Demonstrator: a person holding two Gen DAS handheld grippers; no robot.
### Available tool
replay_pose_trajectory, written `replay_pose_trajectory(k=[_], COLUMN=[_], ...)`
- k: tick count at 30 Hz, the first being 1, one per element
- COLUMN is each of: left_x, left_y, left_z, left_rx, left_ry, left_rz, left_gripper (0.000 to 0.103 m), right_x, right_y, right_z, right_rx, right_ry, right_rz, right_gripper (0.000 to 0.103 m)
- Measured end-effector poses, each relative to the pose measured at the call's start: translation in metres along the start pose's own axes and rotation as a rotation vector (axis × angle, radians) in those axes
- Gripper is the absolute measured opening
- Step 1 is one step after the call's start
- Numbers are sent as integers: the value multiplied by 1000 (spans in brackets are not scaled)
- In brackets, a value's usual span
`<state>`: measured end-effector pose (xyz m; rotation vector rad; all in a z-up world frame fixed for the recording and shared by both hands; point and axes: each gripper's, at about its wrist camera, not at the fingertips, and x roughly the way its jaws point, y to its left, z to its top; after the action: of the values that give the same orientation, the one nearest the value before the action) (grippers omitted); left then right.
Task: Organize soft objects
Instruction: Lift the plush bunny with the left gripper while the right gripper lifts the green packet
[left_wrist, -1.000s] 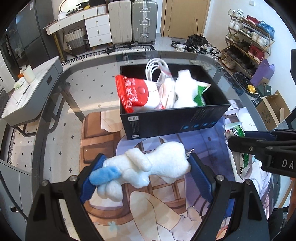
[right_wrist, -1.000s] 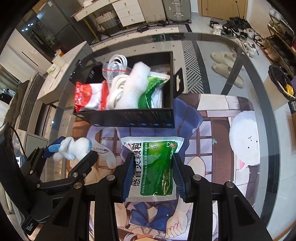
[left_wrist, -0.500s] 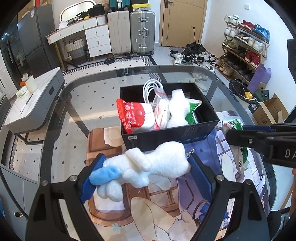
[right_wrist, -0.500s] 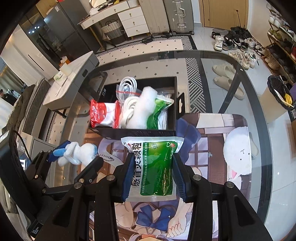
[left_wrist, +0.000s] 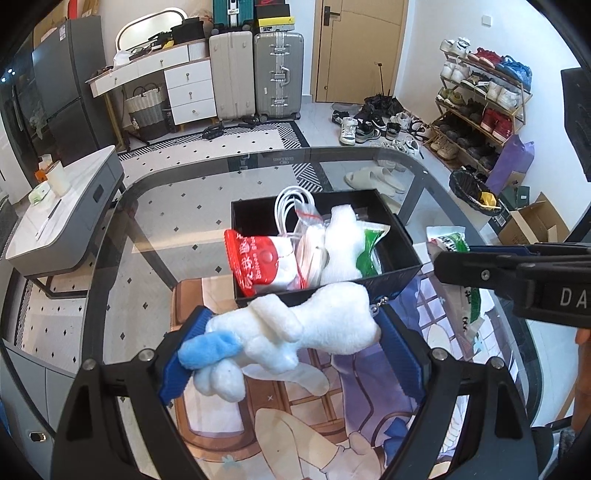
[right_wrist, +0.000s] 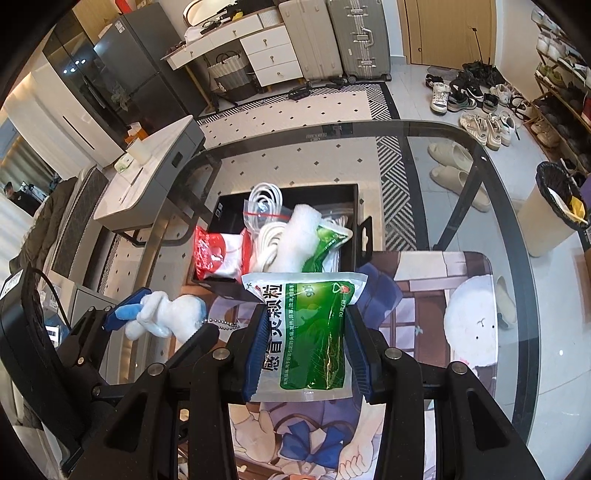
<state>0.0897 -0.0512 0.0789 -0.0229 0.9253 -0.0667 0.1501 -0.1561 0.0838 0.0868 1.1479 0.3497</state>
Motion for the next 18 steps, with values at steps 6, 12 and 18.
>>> replay_pose_trajectory(k=[6,12,18], left_x=[2,2,4], left_y=[1,6,6], left_z=[8,16,25], left_rx=[-6,-18,-14], left_ry=[-3,-7,-10], left_rz=[-4,-4,-8], left_gripper=[88,88,88], right_x=[-2,-3,2], right_y=[1,2,-1], right_z=[8,19,30], right_rx=[0,1,8], right_ry=[-14,-26,-32], right_rz=[9,22,37], right_gripper=[41,41,41])
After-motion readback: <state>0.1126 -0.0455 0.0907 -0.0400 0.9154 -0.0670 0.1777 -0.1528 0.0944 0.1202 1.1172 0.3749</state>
